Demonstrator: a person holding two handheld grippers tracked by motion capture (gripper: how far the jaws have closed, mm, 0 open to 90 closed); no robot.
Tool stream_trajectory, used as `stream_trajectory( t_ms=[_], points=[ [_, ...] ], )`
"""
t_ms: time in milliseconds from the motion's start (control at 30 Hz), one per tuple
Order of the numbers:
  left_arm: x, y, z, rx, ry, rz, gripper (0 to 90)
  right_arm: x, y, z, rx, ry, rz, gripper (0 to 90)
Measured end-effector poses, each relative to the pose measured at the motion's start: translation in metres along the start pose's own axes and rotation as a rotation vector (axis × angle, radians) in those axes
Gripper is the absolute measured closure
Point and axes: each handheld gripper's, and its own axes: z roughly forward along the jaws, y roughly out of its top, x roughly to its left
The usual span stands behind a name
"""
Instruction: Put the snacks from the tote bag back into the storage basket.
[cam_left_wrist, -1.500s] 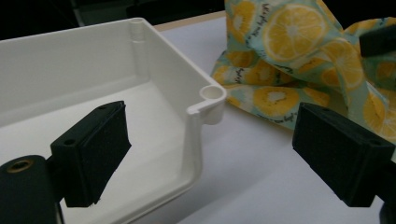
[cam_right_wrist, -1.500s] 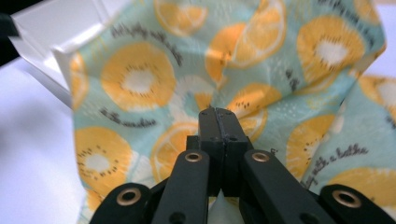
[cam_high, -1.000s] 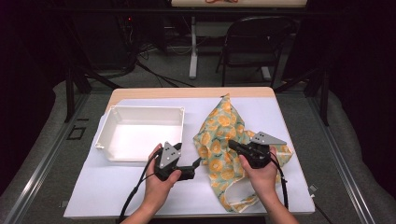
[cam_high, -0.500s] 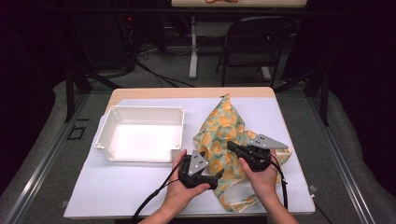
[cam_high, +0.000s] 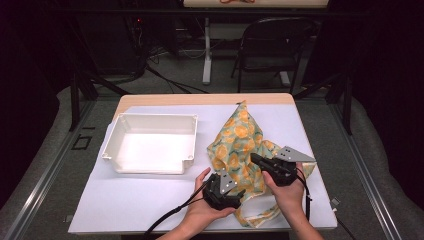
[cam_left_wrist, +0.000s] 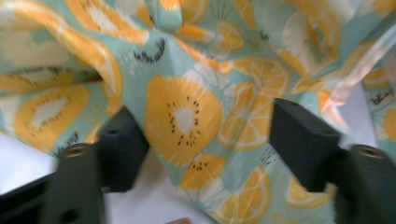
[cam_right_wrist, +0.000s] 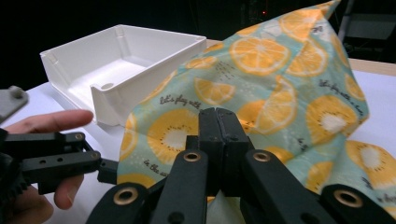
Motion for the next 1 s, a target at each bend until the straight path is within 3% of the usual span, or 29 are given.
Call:
stream_trajectory(
  t_ms=[200,333,467,533,667,867,1000],
  points=[
    [0.004,-0.003,0.005,0.056,-0.016,-0.005,72.9,-0.008,-0.002,-0.010,0.001,-0.015,0.012,90.0],
    [0.012,-0.002,-0.001,0.032,-0.043,-0.026,88.7,-0.011,-0.003,-0.014,0.001,-0.020,0.005,89.7],
    [0.023,0.003,-0.014,-0.020,-0.052,-0.053,90.0,-0.013,-0.003,-0.019,-0.005,-0.020,0.012,87.0],
    [0.031,0.006,-0.022,-0.046,-0.049,-0.071,90.0,-0.016,-0.004,-0.023,-0.009,-0.015,0.020,81.5],
    [0.044,0.011,-0.033,-0.087,-0.043,-0.092,90.0,-0.014,-0.005,-0.029,-0.008,0.031,0.039,64.1],
    [0.061,0.019,-0.046,-0.139,-0.026,-0.136,90.0,0.002,-0.009,-0.029,0.035,0.025,0.026,39.5],
    [0.070,0.021,-0.050,-0.158,-0.022,-0.163,90.0,0.007,-0.010,-0.025,0.066,-0.001,0.010,31.4]
  ],
)
